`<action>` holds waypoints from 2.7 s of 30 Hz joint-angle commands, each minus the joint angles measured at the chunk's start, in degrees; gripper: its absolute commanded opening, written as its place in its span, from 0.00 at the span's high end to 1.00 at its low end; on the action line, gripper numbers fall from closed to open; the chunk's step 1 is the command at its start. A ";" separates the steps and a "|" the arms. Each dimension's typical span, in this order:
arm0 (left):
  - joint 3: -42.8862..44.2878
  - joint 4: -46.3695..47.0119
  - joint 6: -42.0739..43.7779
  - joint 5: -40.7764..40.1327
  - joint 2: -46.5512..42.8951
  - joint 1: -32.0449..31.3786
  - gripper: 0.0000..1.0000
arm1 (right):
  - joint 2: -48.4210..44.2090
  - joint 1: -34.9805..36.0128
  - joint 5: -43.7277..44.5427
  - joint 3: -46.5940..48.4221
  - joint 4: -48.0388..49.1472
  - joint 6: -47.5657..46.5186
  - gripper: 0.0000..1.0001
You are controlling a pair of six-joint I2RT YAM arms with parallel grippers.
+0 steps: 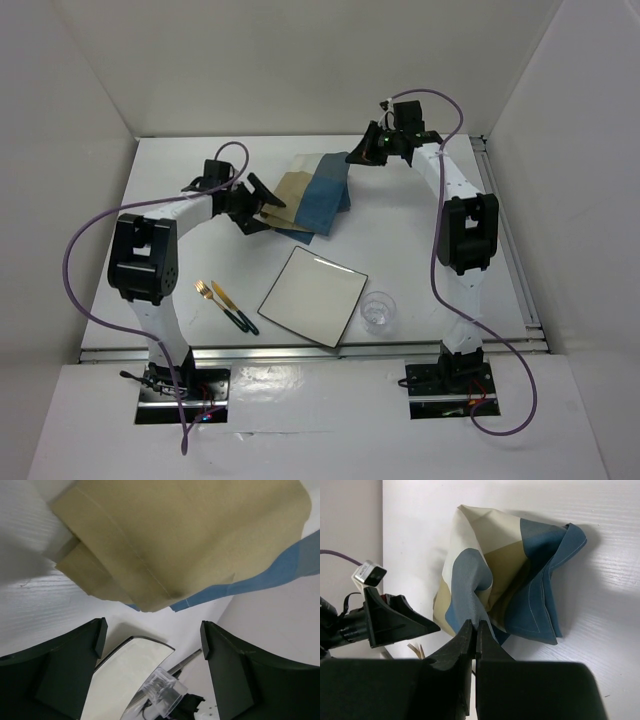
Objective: Set the dinner table for one person
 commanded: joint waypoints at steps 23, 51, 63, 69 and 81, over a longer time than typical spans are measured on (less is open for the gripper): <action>-14.42 30.66 -23.61 -3.28 -0.58 -0.82 0.02 | -3.81 0.29 -0.60 1.95 -3.68 -0.92 1.00; -4.21 28.38 -16.76 -2.49 6.45 1.56 0.25 | -6.44 -0.24 0.37 0.90 -6.24 -3.02 1.00; 8.07 22.23 -11.58 -1.79 7.07 3.22 1.00 | -5.84 -0.24 -1.31 4.14 -6.77 -3.55 1.00; 22.02 20.56 -8.68 1.89 5.93 7.44 1.00 | -1.18 -2.78 -4.19 18.63 -7.91 -5.05 1.00; 26.57 27.14 -2.00 12.00 -6.72 9.64 1.00 | -14.27 -7.89 -8.54 5.22 8.70 -4.52 1.00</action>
